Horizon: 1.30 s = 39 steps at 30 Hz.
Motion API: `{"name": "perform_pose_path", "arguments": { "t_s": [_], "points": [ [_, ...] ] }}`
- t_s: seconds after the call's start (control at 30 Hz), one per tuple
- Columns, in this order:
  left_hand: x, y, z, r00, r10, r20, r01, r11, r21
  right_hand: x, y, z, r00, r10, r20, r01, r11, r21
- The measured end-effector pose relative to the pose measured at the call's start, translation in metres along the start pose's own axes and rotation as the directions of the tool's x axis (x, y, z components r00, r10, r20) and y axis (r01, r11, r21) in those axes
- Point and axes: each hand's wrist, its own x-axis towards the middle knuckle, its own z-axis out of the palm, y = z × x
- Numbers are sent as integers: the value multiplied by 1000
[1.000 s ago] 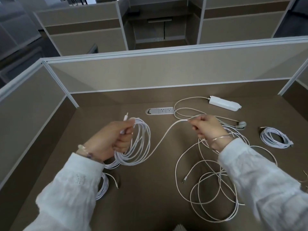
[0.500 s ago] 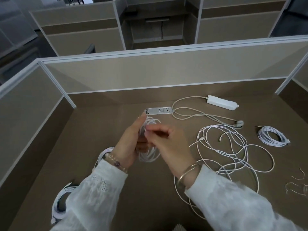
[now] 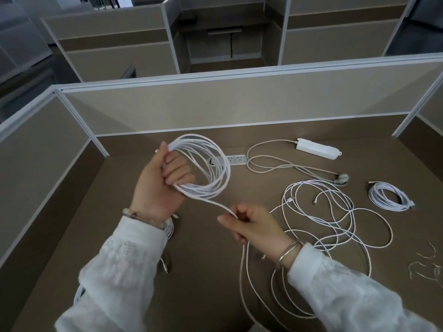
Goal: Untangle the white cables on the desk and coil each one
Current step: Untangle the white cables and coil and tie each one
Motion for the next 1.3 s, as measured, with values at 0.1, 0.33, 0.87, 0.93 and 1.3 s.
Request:
{"name": "perform_pose_path", "arguments": {
  "t_s": [0.1, 0.33, 0.87, 0.93, 1.3],
  "points": [
    [-2, 16, -2, 1000, -20, 15, 20, 1000, -2, 1, 16, -26, 985, 137, 101, -147, 985, 94],
    [-7, 27, -8, 974, -191, 123, 198, 979, -50, 18, 27, -91, 926, 279, 253, -321, 936, 145],
    [-9, -32, 23, 963, 12, -268, 202, 625, 754, 45, -50, -86, 924, 134, -359, -235, 938, -256],
    [-7, -43, 20, 953, 65, -297, 207, 575, 791, 40, -65, -70, 927, 206, -315, -192, 979, 74],
    [2, -78, 28, 930, 269, -249, 61, 557, 828, 8, -61, 15, 896, 157, -415, 91, 850, 518]
  ]
}}
